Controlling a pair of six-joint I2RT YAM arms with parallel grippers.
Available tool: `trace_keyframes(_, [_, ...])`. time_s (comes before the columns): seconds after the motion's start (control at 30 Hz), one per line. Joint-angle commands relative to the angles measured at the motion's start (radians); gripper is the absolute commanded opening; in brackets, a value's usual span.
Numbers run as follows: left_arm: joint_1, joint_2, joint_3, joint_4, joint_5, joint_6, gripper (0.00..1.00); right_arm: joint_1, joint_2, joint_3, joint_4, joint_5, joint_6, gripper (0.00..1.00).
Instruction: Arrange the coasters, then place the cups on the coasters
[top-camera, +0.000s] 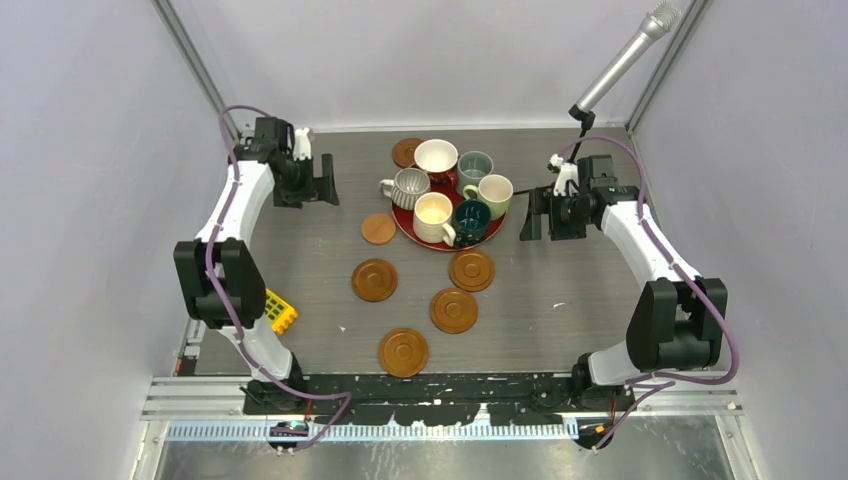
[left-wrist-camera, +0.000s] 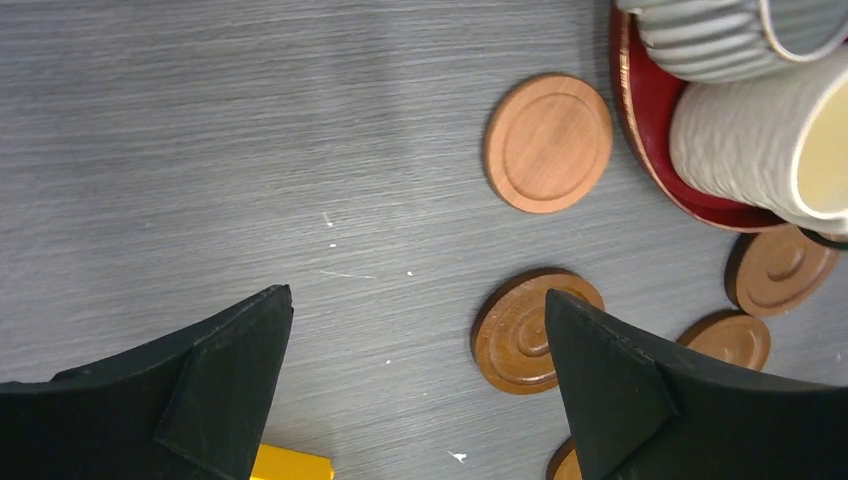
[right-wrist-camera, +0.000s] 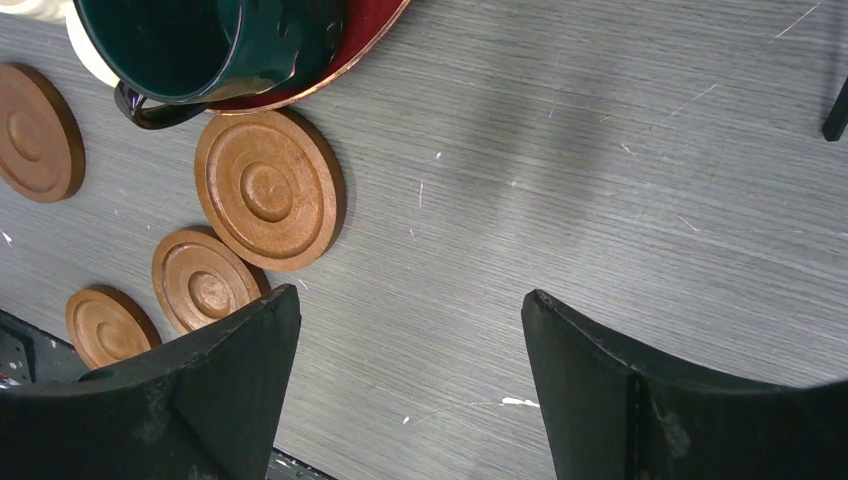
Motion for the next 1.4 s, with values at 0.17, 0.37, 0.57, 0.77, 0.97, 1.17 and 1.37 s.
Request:
trace_keyframes(0.17, [-0.271, -0.208, -0.107, 0.044, 0.238, 0.403, 1.0, -0.006, -0.06, 0.045, -0.03, 0.023, -0.002, 0.87])
trace_keyframes(0.37, [-0.642, -0.257, -0.218, 0.131, 0.297, 0.668, 1.0, -0.069, -0.059, 0.087, -0.087, -0.007, 0.025, 0.87])
trace_keyframes(0.57, [-0.924, -0.024, -0.091, 0.196, 0.234, 0.753, 1.0, -0.116, -0.083, 0.078, -0.098, -0.011, 0.085, 0.87])
trace_keyframes(0.77, [-1.004, 0.235, 0.147, 0.165, 0.225, 0.807, 1.0, -0.196, -0.079, 0.106, -0.139, -0.034, 0.107, 0.87])
trace_keyframes(0.97, [-1.018, 0.479, 0.453, 0.031, 0.206, 0.817, 1.0, -0.27, -0.05, 0.15, -0.194, -0.063, 0.11, 0.87])
trace_keyframes(1.17, [-1.025, 0.599, 0.527, 0.042, 0.183, 0.813, 1.0, -0.297, -0.039, 0.171, -0.234, -0.066, 0.086, 0.87])
trace_keyframes(1.37, [-1.017, 0.637, 0.494, 0.053, 0.116, 0.79, 1.0, -0.315, -0.025, 0.2, -0.272, -0.069, 0.063, 0.87])
